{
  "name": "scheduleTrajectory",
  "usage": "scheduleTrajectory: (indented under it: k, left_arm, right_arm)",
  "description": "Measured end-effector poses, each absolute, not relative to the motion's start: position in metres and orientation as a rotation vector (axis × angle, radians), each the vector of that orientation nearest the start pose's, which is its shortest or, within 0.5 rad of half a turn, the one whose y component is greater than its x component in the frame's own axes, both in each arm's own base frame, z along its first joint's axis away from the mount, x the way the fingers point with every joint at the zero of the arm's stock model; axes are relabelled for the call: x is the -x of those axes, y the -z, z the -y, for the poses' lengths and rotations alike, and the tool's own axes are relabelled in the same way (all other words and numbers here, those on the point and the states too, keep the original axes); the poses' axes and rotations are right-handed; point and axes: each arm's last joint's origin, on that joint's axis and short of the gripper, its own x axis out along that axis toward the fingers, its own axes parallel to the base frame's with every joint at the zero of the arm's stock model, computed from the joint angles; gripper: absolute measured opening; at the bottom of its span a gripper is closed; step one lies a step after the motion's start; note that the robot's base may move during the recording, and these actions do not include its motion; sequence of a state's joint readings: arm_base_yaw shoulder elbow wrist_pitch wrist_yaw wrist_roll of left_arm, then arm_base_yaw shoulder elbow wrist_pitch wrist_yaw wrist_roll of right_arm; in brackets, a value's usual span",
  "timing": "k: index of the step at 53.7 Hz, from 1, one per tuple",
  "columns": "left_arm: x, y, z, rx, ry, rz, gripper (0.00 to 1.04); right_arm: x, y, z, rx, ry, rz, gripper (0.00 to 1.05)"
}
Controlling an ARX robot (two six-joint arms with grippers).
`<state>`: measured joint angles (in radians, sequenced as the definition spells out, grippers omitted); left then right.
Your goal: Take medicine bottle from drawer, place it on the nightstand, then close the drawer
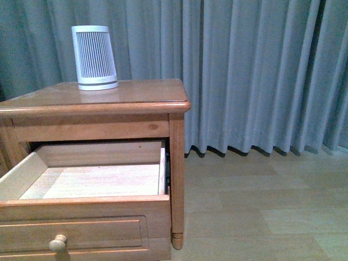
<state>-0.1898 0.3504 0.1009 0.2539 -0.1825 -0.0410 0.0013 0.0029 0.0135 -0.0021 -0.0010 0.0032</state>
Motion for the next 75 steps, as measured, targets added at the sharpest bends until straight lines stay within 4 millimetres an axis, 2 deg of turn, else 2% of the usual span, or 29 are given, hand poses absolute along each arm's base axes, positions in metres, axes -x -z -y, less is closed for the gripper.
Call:
scheduleTrajectory:
  k: [12, 15, 22, 29, 53, 57, 62, 66, 70, 75]
  left_arm:
    - [-0.114, -0.181, 0.008, 0.015, 0.038, -0.002, 0.18]
    - [-0.113, -0.181, 0.002, 0.011, 0.011, 0.003, 0.04]
    - [-0.110, -0.178, 0.001, 0.010, 0.006, 0.003, 0.03]
    - [-0.103, -0.165, 0.000, 0.008, 0.003, -0.027, 0.03]
    - [-0.097, -0.166, 0.000, 0.008, 0.001, 0.004, 0.03]
    - [-0.097, -0.166, 0.000, 0.008, -0.002, 0.005, 0.11]
    - [-0.097, -0.166, 0.000, 0.008, 0.000, 0.005, 0.27]
    - [-0.097, -0.166, 0.000, 0.008, 0.000, 0.005, 0.44]
    - [-0.097, -0.166, 0.000, 0.008, 0.001, 0.005, 0.56]
    - [-0.097, -0.166, 0.000, 0.008, 0.001, 0.005, 0.72]
  right_arm:
    - [-0.097, -0.168, 0.000, -0.003, 0.002, 0.009, 0.98]
    - [-0.097, -0.168, 0.000, -0.004, 0.002, 0.009, 0.98]
    - [-0.097, -0.168, 0.000, -0.004, 0.002, 0.009, 0.98]
    - [-0.097, -0.168, 0.000, -0.003, -0.002, 0.009, 0.98]
    - [-0.098, -0.167, 0.000, -0.017, -0.021, -0.009, 0.98]
    - [-0.100, -0.169, -0.001, -0.147, -0.144, -0.201, 0.98]
    - [-0.115, -0.194, -0.002, -0.273, -0.223, -0.283, 0.98]
    - [-0.141, -0.235, 0.001, -0.269, -0.213, -0.238, 0.98]
    - [-0.168, -0.265, 0.003, -0.245, -0.208, -0.210, 0.98]
    - [-0.211, -0.292, 0.004, -0.179, -0.184, -0.216, 0.98]
